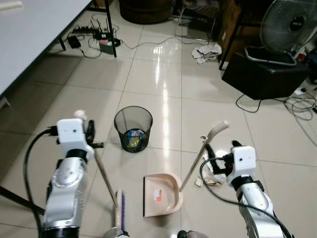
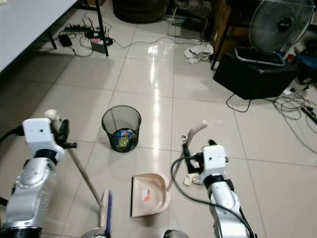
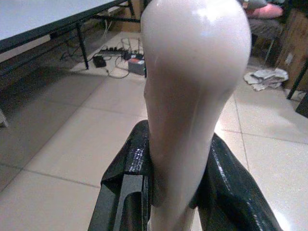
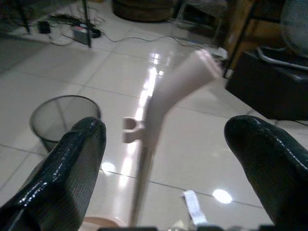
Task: Sweep floor
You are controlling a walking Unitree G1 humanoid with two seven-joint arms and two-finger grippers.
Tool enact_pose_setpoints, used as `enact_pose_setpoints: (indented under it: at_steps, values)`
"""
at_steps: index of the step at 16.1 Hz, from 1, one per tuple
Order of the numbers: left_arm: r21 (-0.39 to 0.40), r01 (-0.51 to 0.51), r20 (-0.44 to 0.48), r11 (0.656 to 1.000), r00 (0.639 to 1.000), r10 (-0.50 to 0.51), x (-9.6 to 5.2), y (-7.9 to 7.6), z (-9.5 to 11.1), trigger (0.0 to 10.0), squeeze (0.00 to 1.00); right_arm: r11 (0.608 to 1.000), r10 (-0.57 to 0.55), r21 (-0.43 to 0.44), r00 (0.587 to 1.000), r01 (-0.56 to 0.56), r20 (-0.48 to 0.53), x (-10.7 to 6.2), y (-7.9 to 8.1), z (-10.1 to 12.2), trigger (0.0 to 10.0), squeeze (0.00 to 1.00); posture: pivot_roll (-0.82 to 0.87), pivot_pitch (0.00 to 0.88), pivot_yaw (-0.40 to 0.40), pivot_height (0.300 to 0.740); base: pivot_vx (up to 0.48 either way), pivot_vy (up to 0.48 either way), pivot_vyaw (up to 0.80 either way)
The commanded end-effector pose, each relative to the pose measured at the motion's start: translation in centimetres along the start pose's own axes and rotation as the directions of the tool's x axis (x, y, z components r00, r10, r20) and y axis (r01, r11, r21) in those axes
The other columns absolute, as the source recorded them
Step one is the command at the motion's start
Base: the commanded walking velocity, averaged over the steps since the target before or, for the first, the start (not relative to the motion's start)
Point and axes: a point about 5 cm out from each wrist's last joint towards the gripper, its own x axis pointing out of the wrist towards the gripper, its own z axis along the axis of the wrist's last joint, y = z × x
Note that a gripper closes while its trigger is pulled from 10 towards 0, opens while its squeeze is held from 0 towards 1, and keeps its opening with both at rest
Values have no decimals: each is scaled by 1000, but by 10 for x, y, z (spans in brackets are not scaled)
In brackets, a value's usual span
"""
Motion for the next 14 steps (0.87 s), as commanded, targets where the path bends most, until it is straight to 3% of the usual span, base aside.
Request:
enact_pose_setpoints:
  at_steps: [1, 2, 3, 5, 9, 14]
  values:
    - [25, -9, 54, 1000, 999, 8, 2, -1, 7, 10000, 0, 997, -63, 45, 998, 64, -13, 0, -9, -4, 10000, 0, 24, 69, -51, 740, 0, 0, 0]
    - [46, -5, 71, 999, 997, 1, 3, -3, 10, 10000, 0, 994, -88, 64, 996, 89, -18, 0, -11, -6, 10000, 35, 33, 72, -56, 740, 0, 0, 0]
    - [52, 2, 77, 999, 997, -6, 4, -4, 12, 10000, 0, 992, -99, 71, 995, 100, -24, 1, -13, -9, 10000, 1000, 32, 78, -48, 740, 0, 0, 0]
    - [41, 15, 92, 999, 996, -19, 7, -7, 17, 10000, 0, 990, -123, 59, 992, 125, -30, 3, -17, -14, 10000, 1000, 33, 95, -33, 740, 0, 0, 0]
    - [55, 16, 157, 998, 987, -24, 3, -8, 26, 10000, 0, 999, -27, 48, 1000, 27, 13, 22, -19, -10, 10000, 1000, 58, 124, -30, 740, 0, 0, 0]
    - [72, -15, 174, 997, 985, 3, -10, 6, 30, 10000, 0, 1000, -4, 7, 1000, 4, 7, 49, -25, -5, 10000, 1000, 109, 182, -24, 740, 0, 0, 0]
